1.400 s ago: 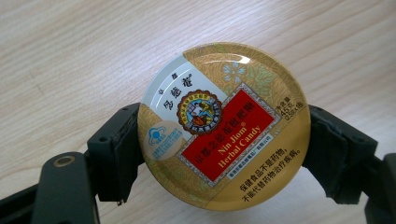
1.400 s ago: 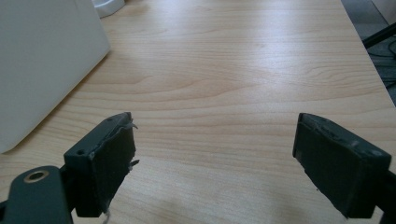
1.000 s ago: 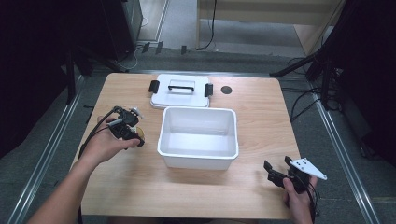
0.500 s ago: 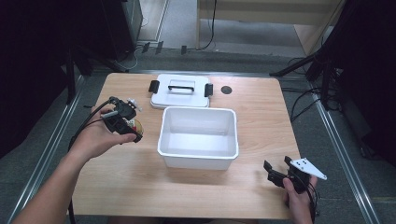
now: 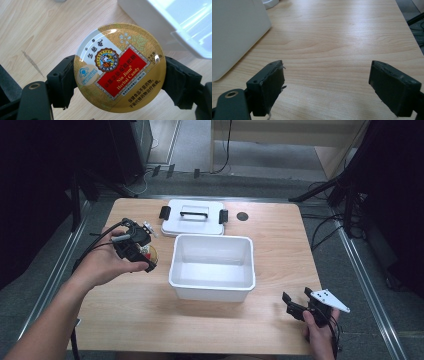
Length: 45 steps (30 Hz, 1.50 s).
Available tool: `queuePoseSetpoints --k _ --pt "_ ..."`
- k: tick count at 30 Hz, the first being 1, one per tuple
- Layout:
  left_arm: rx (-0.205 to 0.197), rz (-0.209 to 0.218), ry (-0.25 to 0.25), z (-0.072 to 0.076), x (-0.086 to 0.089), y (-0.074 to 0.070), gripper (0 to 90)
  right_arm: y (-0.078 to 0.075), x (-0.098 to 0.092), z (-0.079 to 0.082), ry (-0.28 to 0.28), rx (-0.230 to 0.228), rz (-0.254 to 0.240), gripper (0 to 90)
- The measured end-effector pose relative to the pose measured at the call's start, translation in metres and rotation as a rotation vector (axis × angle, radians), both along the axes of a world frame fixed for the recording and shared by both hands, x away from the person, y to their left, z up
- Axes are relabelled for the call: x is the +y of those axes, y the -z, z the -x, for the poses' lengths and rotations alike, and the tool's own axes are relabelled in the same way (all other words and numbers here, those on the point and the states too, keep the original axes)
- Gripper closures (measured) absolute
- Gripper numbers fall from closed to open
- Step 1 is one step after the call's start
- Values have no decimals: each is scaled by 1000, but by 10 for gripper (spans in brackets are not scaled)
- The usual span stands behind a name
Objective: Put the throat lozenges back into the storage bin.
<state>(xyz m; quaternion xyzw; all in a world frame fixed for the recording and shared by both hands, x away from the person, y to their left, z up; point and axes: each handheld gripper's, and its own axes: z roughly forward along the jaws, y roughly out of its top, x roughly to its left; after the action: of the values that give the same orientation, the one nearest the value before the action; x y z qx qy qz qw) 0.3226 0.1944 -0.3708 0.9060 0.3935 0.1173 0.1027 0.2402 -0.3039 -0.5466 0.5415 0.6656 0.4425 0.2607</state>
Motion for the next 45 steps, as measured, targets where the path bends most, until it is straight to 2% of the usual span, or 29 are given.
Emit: queuePoseSetpoints --k 8,20,35,45 --pt "-16 -1 67 0 -15 -5 214 0 0 0 -1 0 -2 134" --pt "-5 -7 131 -3 -39 -11 213 0 0 0 -4 0 -4 134" --pt "7 4 216 -7 -74 -3 213 0 0 0 -10 -1 -1 134" --pt "20 36 275 -9 -80 2 213 0 0 0 -14 1 -2 135"
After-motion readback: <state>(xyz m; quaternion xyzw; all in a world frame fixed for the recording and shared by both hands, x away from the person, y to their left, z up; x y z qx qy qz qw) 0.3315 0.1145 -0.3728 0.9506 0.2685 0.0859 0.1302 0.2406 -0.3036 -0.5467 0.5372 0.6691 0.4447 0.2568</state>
